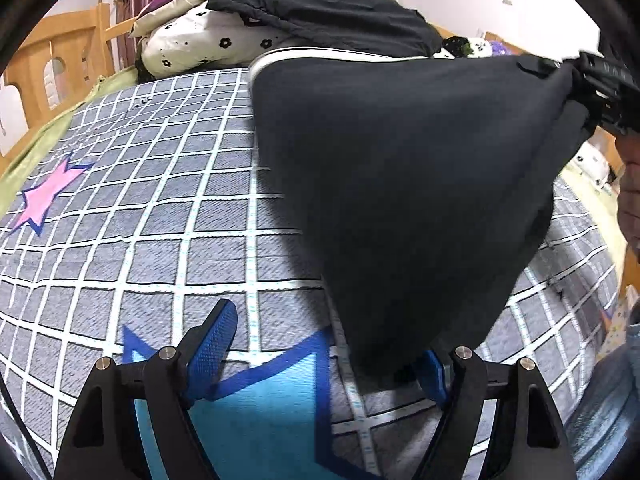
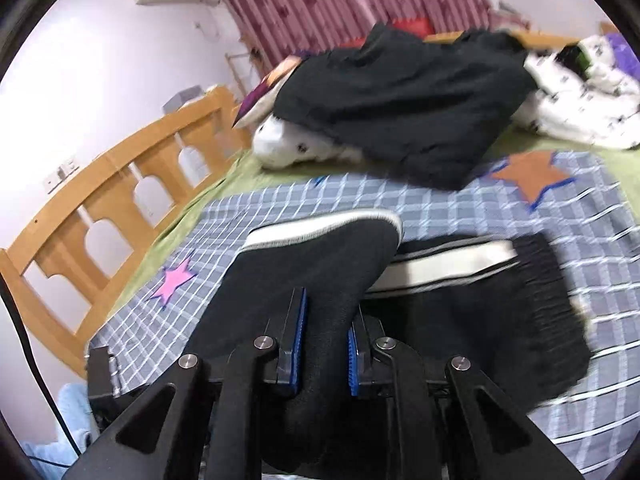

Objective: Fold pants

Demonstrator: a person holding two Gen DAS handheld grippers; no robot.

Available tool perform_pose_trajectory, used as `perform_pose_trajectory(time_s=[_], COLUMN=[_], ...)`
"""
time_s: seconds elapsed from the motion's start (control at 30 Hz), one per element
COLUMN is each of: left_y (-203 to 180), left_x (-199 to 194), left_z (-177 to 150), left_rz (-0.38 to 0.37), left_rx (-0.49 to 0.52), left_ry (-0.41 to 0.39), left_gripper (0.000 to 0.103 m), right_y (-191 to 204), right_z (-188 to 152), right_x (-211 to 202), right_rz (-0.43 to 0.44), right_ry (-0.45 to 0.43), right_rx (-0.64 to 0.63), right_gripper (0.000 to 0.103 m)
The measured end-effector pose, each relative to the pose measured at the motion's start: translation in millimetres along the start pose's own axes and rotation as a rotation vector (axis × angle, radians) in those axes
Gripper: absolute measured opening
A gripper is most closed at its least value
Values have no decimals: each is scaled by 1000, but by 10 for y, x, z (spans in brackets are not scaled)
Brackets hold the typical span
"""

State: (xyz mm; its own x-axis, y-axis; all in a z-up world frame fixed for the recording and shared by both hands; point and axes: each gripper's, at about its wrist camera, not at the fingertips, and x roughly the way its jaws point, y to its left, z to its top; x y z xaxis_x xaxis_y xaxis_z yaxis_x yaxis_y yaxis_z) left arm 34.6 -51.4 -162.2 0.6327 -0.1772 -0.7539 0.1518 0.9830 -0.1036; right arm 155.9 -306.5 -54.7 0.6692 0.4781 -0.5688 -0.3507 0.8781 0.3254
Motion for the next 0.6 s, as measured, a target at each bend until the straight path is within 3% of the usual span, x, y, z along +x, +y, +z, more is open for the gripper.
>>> perform_pose_trajectory(time_s=[0.07, 0.17, 0.27, 0.4, 0.5, 0.6], left_y=[-14, -42, -136, -239, -230, -189], left_x=[3, -47, -35, -92, -233, -370], left_z=[18, 55, 78, 36, 14, 23], left_rz=[-16, -108, -187, -219, -185, -178], left_rx=[3, -13, -19, 11, 42, 55], left_ry=[4, -9, 13, 3, -38, -74], left_gripper=[79, 80, 79, 79, 79, 79], right_y=[-130, -481, -828, -1038, -1000, -893], right_z=[30, 40, -86, -410, -404, -338], right_x=[-190, -444, -351, 89, -32, -306], right_rz=[-52, -118, -217, -401, -404, -428], right_ry=[-59, -121, -57, 133, 121, 43], right_rx=[-15, 22, 72, 0, -29, -36], right_gripper=[16, 16, 16, 17, 18, 18])
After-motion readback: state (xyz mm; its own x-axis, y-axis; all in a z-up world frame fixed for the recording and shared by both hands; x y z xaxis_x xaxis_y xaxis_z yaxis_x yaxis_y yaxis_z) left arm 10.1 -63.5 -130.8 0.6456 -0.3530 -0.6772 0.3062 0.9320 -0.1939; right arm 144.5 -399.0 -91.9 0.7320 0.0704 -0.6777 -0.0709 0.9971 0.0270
